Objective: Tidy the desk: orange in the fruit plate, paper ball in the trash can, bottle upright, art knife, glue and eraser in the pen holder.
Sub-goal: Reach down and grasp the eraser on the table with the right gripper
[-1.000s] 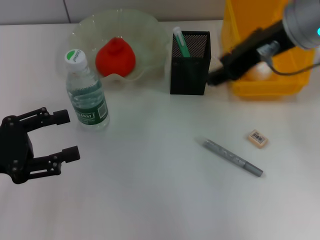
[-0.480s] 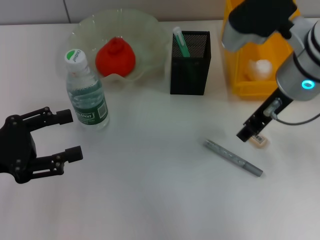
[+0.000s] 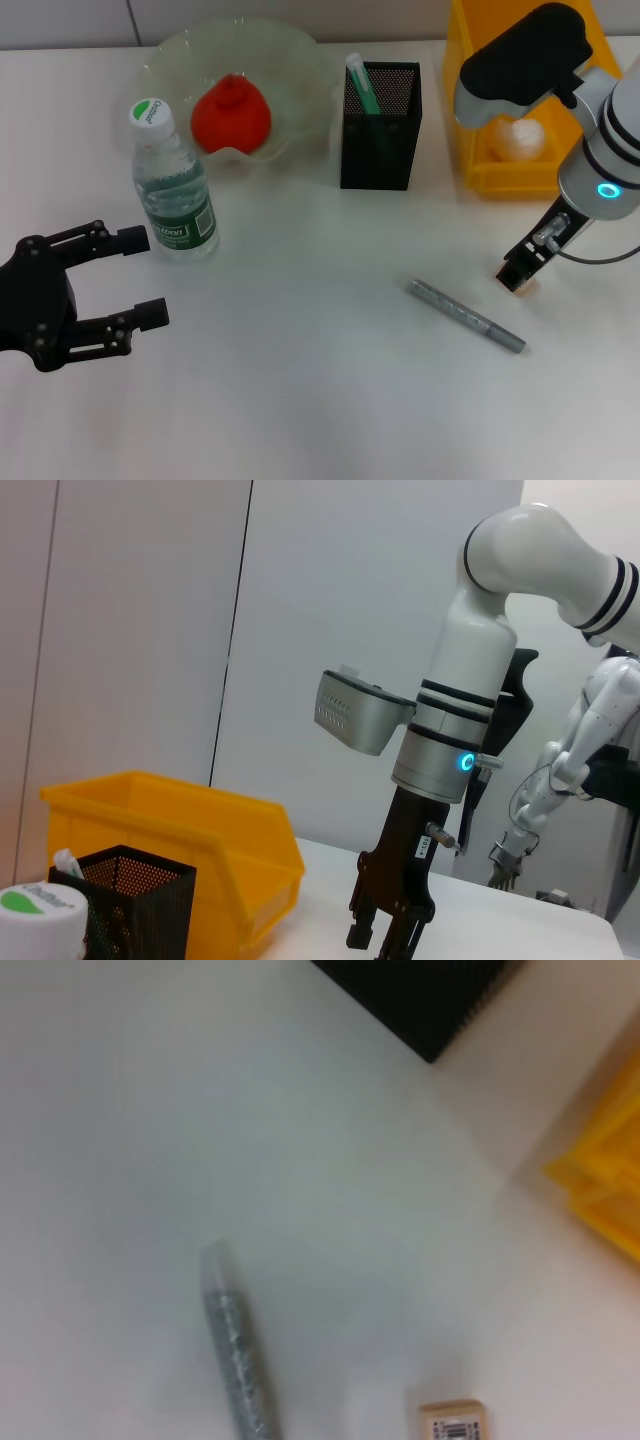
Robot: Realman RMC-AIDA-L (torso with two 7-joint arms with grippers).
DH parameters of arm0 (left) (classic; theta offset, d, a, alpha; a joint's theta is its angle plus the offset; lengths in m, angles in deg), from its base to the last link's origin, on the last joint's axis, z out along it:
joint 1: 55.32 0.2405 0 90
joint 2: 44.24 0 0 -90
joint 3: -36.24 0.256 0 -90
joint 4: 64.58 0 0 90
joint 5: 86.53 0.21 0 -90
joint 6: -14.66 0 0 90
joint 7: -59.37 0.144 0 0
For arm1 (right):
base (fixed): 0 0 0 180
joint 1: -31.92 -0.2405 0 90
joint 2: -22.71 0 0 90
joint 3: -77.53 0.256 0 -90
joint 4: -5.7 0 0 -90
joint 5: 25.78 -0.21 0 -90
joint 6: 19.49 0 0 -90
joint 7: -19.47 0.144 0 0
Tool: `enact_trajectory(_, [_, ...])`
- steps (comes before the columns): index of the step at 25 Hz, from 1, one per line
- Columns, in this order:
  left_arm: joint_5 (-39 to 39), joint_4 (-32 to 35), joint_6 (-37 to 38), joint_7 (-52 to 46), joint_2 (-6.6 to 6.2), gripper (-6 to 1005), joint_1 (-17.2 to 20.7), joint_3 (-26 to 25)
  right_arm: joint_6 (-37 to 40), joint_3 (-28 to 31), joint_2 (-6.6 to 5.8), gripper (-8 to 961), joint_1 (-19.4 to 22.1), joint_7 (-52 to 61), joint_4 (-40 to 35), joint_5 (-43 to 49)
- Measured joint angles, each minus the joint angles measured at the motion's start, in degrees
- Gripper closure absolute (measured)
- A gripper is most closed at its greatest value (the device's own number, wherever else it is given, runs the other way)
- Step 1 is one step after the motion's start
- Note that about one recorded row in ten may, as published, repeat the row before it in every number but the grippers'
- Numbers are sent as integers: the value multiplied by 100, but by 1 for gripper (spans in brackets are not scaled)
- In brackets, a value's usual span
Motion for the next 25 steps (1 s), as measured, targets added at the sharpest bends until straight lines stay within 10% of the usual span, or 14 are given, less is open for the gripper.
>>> enact_trajectory(25, [-1, -32, -70, 60, 29, 187, -83, -19, -763, 16, 1, 562, 63, -65, 800, -282])
